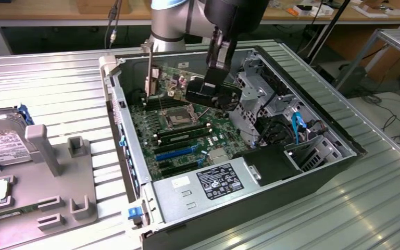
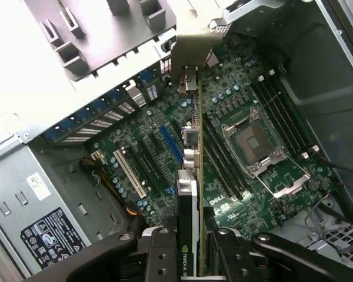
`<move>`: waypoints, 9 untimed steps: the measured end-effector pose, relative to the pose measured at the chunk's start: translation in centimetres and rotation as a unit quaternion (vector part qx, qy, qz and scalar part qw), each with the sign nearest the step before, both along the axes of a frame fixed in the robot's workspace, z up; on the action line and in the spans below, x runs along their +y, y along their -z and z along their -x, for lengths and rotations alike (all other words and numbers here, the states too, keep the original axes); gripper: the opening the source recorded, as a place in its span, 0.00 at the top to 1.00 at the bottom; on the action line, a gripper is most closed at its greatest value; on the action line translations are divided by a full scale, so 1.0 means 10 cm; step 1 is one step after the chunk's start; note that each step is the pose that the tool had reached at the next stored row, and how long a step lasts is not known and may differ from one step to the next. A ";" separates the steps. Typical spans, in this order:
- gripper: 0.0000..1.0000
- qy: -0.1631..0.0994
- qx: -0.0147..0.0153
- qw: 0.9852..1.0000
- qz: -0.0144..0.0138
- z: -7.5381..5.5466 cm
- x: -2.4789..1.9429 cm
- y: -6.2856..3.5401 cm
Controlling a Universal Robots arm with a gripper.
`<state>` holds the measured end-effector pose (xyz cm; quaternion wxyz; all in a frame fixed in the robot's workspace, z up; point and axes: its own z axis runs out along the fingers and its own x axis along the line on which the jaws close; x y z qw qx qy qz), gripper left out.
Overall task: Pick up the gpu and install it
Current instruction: 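Insert the gpu into the slot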
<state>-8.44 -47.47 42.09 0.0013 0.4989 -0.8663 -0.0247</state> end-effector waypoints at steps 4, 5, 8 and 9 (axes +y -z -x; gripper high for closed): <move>0.73 -0.045 0.000 0.999 0.000 -0.03 0.000 0.000; 0.73 -0.052 0.000 0.999 0.000 -0.03 0.000 0.000; 0.73 -0.075 0.000 0.997 0.000 -0.05 0.000 0.000; 0.73 -0.082 0.000 0.997 0.000 -0.05 0.000 0.000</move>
